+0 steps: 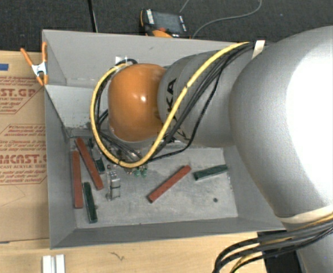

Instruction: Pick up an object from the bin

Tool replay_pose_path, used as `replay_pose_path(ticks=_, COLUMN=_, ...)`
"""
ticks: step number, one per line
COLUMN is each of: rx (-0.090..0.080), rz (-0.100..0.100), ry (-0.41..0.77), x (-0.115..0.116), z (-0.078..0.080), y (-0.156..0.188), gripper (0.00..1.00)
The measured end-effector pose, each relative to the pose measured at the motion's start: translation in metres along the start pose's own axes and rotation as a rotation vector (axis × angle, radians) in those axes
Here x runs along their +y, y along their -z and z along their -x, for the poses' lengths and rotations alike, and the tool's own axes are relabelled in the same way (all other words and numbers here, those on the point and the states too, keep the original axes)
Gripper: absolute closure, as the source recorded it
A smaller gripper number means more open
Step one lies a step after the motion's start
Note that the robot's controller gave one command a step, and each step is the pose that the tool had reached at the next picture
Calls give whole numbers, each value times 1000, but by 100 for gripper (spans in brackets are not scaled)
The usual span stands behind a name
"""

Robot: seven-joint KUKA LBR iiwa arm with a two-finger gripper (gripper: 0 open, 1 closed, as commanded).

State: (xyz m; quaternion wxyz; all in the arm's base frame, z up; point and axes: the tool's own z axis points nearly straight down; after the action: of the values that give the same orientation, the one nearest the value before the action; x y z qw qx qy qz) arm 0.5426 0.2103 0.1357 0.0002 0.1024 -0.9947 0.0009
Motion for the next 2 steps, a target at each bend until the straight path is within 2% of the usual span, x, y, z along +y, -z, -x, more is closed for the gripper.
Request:
replay_pose_path(ticks=1, rx=-10, rz=0, ry=124, x=-60, z=-20, y=86, gripper=0)
replay_pose_path(ticks=2, rx=5, rz=2, ry=344, x=-119, z=-34, y=-63, gripper=0)
